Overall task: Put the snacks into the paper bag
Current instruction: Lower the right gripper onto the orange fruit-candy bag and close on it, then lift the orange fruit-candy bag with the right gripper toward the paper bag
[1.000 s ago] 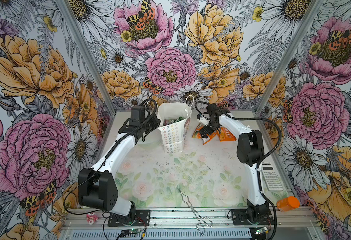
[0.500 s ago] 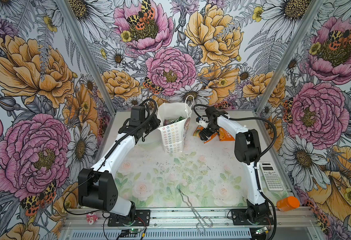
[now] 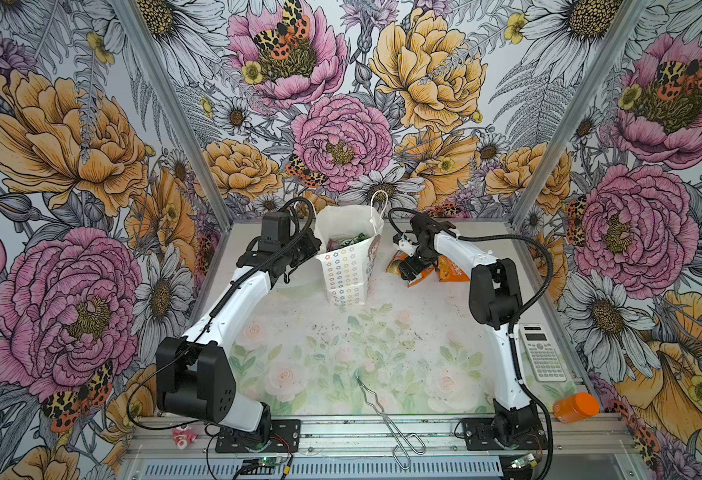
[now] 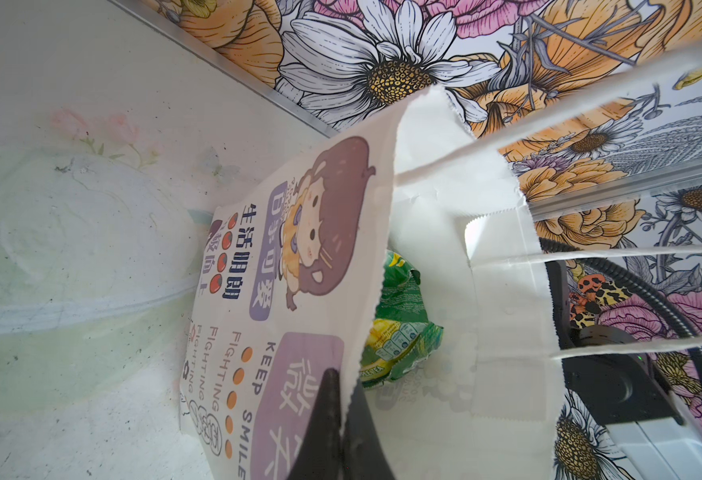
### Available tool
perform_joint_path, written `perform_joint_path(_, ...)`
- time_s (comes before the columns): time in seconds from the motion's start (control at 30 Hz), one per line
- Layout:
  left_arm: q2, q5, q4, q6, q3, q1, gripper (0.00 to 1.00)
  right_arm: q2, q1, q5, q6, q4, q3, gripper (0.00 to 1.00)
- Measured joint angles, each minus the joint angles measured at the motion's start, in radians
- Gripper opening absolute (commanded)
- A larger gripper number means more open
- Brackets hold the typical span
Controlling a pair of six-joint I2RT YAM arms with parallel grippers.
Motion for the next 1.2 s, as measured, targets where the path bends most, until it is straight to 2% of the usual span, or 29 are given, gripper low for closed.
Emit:
perform_joint_path(0.2, 0.0, 0.0, 0.0, 0.0, 0.0, 0.0, 0.0, -0.009, 0.0, -0.002, 0.028, 0.009, -0.022, 0.67)
perform_joint_path(0.5, 0.0, 0.0, 0.001, 0.0, -0.005, 0.003, 0.0, -0.044, 0.0, -0.002, 0.067, 0.013, -0.067, 0.51)
perform_joint_path(0.77, -0.007, 0.0, 0.001, 0.0, -0.01, 0.005, 0.0, -0.081, -0.003, -0.056, 0.12, -0.003, -0.081, 0.44)
perform_joint_path(1.2, -0.012, 0.0, 0.001, 0.0, -0.015, 0.009, 0.0, -0.233, -0.043, -0.187, 0.218, -0.012, -0.085, 0.41)
